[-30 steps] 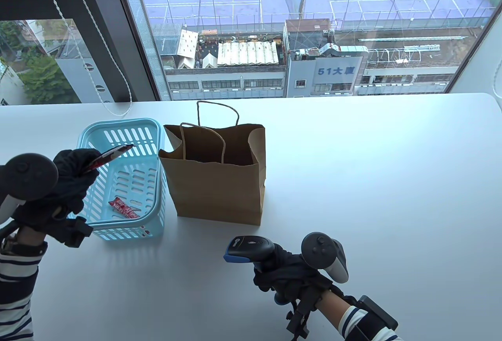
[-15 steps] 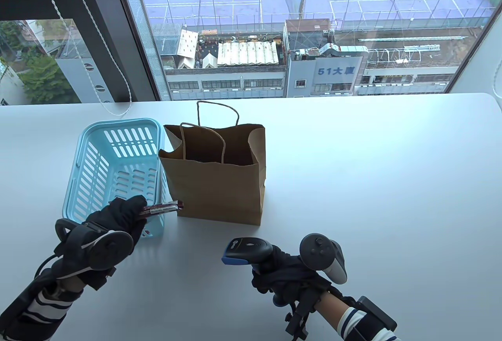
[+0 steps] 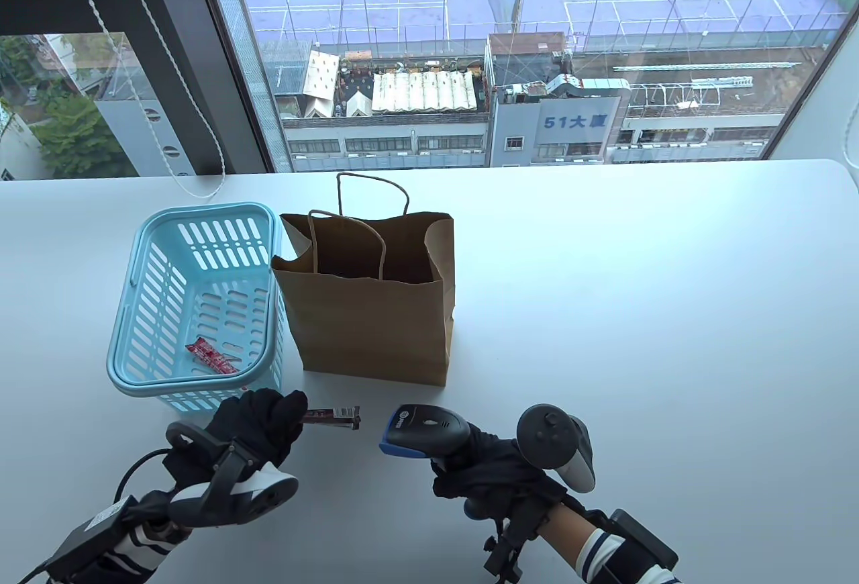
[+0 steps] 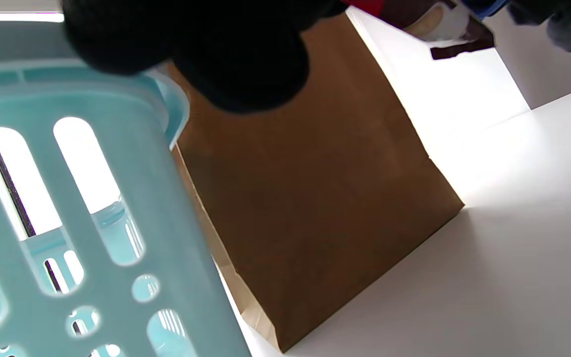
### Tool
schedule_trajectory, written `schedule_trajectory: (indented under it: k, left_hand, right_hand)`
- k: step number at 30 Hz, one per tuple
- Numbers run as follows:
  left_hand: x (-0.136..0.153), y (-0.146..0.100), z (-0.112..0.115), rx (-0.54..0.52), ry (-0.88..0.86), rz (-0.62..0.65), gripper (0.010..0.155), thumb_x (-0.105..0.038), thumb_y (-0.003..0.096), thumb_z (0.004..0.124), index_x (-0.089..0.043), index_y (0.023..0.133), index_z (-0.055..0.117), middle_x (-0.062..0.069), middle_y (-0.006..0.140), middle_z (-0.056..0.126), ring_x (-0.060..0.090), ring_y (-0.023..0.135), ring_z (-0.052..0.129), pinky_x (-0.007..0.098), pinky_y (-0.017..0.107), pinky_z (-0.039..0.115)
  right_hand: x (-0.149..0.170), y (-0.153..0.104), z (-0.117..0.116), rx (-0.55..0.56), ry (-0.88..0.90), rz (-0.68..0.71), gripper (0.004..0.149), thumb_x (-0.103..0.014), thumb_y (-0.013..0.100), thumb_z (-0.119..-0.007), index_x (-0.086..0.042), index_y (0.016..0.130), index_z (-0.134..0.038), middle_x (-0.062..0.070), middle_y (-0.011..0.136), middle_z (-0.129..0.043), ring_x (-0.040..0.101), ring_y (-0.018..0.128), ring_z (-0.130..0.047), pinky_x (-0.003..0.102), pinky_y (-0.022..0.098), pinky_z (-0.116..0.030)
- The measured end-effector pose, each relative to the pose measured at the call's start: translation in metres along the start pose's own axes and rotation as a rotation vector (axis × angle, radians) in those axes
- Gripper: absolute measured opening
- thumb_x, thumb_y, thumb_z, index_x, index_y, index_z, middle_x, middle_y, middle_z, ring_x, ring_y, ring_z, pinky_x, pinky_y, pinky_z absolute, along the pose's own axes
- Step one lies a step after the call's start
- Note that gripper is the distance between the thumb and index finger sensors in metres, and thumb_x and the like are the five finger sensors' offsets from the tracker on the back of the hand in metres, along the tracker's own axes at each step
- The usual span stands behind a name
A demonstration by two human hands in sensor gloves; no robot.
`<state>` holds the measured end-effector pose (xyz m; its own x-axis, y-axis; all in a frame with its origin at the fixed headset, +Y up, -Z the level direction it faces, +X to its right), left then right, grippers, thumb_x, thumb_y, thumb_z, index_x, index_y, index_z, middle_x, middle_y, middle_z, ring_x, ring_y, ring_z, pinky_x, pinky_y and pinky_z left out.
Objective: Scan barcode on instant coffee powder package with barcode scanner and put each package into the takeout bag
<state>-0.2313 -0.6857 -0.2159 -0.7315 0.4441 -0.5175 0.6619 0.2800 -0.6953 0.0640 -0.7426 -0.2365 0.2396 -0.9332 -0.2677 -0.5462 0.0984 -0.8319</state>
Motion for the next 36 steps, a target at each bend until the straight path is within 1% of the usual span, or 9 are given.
schedule_trajectory:
  k: [4, 6, 9, 13, 18, 22, 28, 31, 36]
  left_hand:
    - [-0.003, 0.000, -0.002, -0.013, -0.034, 0.003, 0.045, -0.037, 0.0487, 0.053, -0.018, 0.089, 0.046, 0.005, 0.065, 0.076, 0.014, 0.042, 0.095, 0.033, 0.029, 0.087]
    - [-0.004, -0.001, 0.000, -0.010, -0.056, 0.014, 0.045, -0.037, 0.0487, 0.053, -0.018, 0.089, 0.046, 0.005, 0.065, 0.077, 0.014, 0.042, 0.095, 0.033, 0.029, 0.087]
    - [-0.006, -0.002, 0.002, -0.002, -0.064, 0.022, 0.045, -0.037, 0.0486, 0.053, -0.019, 0.089, 0.047, 0.005, 0.065, 0.077, 0.014, 0.042, 0.096, 0.033, 0.029, 0.087]
    - [-0.004, -0.001, 0.001, -0.004, -0.079, 0.013, 0.045, -0.037, 0.0486, 0.053, -0.019, 0.089, 0.047, 0.005, 0.066, 0.077, 0.014, 0.043, 0.096, 0.034, 0.030, 0.087]
    - [-0.003, -0.002, 0.001, -0.008, -0.078, 0.012, 0.045, -0.037, 0.0485, 0.053, -0.019, 0.089, 0.047, 0.005, 0.066, 0.077, 0.014, 0.043, 0.096, 0.033, 0.030, 0.088]
    - [-0.002, -0.003, 0.002, -0.003, -0.090, 0.013, 0.045, -0.037, 0.0484, 0.054, -0.019, 0.089, 0.048, 0.005, 0.066, 0.078, 0.014, 0.043, 0.097, 0.033, 0.029, 0.088]
    - [0.000, -0.006, -0.002, -0.034, -0.094, 0.017, 0.044, -0.038, 0.0480, 0.056, -0.022, 0.089, 0.053, 0.005, 0.066, 0.082, 0.014, 0.041, 0.099, 0.033, 0.028, 0.090]
    - [0.002, -0.009, -0.006, -0.066, -0.087, 0.022, 0.043, -0.040, 0.0470, 0.061, -0.026, 0.087, 0.062, 0.005, 0.067, 0.085, 0.013, 0.040, 0.101, 0.032, 0.027, 0.091]
    - [0.008, -0.013, -0.014, -0.119, -0.064, 0.016, 0.041, -0.042, 0.0456, 0.068, -0.032, 0.085, 0.073, 0.006, 0.070, 0.085, 0.014, 0.043, 0.101, 0.032, 0.029, 0.092]
  right_hand:
    - [-0.003, 0.000, -0.004, -0.071, -0.082, -0.023, 0.065, -0.020, 0.040, -0.094, -0.008, 0.094, -0.061, 0.013, 0.077, -0.084, 0.035, 0.052, -0.095, 0.053, 0.043, -0.079]
    - [-0.005, 0.000, -0.005, -0.057, -0.107, -0.024, 0.060, -0.018, 0.039, -0.094, -0.008, 0.091, -0.067, 0.013, 0.075, -0.085, 0.035, 0.049, -0.095, 0.054, 0.041, -0.079]
    - [-0.008, -0.001, -0.005, -0.053, -0.119, -0.008, 0.061, -0.019, 0.041, -0.092, -0.005, 0.092, -0.062, 0.013, 0.076, -0.083, 0.034, 0.050, -0.095, 0.053, 0.040, -0.080]
    - [-0.005, 0.000, -0.006, -0.091, -0.096, 0.007, 0.079, -0.022, 0.042, -0.091, 0.002, 0.101, -0.044, 0.012, 0.077, -0.083, 0.032, 0.049, -0.096, 0.051, 0.040, -0.081]
    - [0.000, 0.001, -0.007, -0.101, -0.057, -0.002, 0.081, -0.024, 0.043, -0.090, 0.004, 0.101, -0.040, 0.011, 0.076, -0.083, 0.031, 0.049, -0.097, 0.049, 0.040, -0.082]
    - [0.008, 0.002, 0.000, -0.090, -0.036, -0.065, 0.067, -0.028, 0.045, -0.088, 0.002, 0.093, -0.051, 0.012, 0.075, -0.084, 0.031, 0.047, -0.097, 0.048, 0.037, -0.083]
    - [0.038, -0.001, 0.018, -0.150, -0.007, -0.266, 0.064, -0.032, 0.050, -0.085, 0.005, 0.091, -0.054, 0.016, 0.073, -0.085, 0.034, 0.045, -0.097, 0.050, 0.035, -0.082]
    - [0.039, 0.001, 0.018, -0.181, 0.038, -0.236, 0.063, -0.032, 0.050, -0.085, 0.005, 0.091, -0.054, 0.017, 0.072, -0.085, 0.034, 0.045, -0.098, 0.050, 0.035, -0.082]
    - [0.035, 0.002, 0.014, -0.216, -0.012, -0.215, 0.063, -0.031, 0.051, -0.084, 0.005, 0.092, -0.053, 0.018, 0.073, -0.084, 0.035, 0.045, -0.097, 0.051, 0.035, -0.081]
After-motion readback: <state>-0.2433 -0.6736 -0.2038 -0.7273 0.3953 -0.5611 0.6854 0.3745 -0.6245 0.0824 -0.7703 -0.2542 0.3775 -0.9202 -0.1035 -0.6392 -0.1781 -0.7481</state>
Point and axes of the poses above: the tracker on the back of each hand, its own x axis roughly to the little-finger side, its own y axis roughly from the wrist to the fingertips, z = x × y, the point moved 1 cm from there along y, roughly from the wrist to the fingertips
